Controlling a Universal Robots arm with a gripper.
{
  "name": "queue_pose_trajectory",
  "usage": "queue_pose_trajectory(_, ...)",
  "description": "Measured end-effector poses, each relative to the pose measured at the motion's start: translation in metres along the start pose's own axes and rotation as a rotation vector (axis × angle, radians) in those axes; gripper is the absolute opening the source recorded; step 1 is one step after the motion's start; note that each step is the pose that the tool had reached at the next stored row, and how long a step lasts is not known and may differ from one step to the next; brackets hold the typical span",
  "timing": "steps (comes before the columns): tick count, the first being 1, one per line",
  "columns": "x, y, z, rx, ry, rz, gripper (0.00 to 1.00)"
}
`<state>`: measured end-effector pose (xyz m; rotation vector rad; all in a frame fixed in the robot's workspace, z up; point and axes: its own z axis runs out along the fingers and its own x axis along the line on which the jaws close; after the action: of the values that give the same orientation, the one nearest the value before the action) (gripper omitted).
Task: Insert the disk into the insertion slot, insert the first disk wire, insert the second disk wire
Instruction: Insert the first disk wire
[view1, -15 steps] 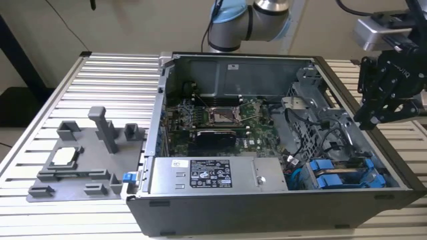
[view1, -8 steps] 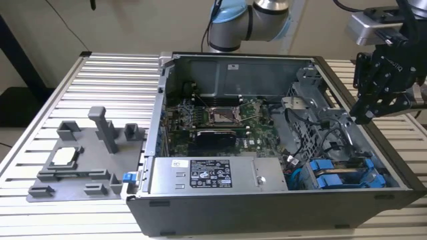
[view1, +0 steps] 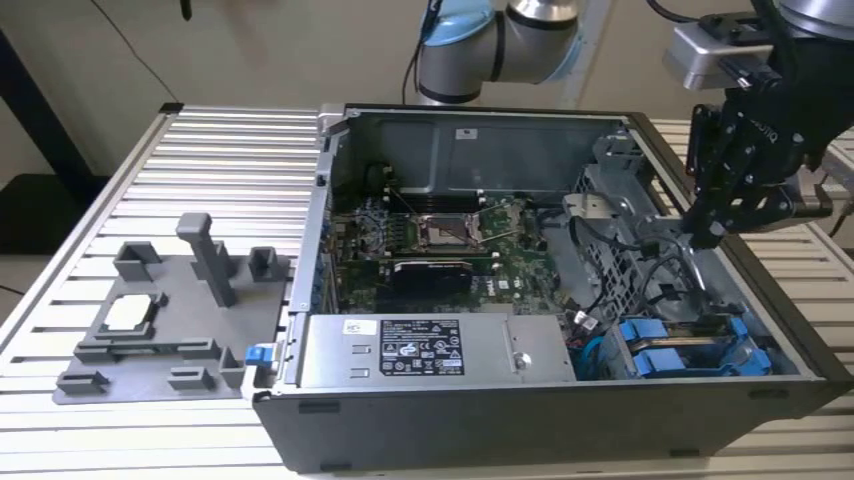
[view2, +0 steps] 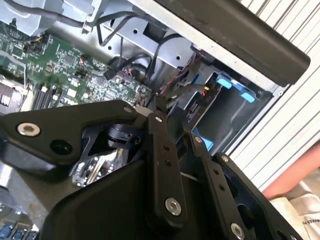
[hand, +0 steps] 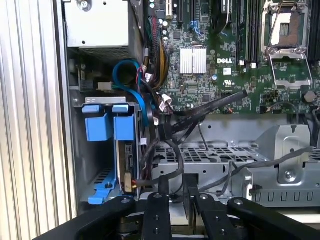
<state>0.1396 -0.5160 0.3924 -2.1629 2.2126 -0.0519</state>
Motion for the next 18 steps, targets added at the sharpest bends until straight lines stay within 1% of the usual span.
queue_pose_trajectory(5,0.0003,0.0155,-0.0009,0.0013,0.0,0.0,0.27)
queue_pose_trajectory(9,0.0006,0.0278,-0.0018,0.005,0.0003,-0.001,0.27)
queue_pose_trajectory(11,0.0007,0.033,-0.0022,0.0083,0.0018,-0.003,0.27)
queue_pose_trajectory(13,0.0008,0.0378,-0.0027,0.012,0.0054,-0.005,0.27)
queue_pose_trajectory(14,0.0009,0.0395,-0.003,0.0137,0.0083,-0.006,0.27)
queue_pose_trajectory(15,0.001,0.0402,-0.0036,0.0143,0.013,-0.007,0.27)
queue_pose_trajectory(16,0.001,0.0405,-0.0042,0.0145,0.0202,-0.007,0.27)
queue_pose_trajectory(18,0.001,0.0403,-0.0057,0.0148,0.0379,-0.009,0.27)
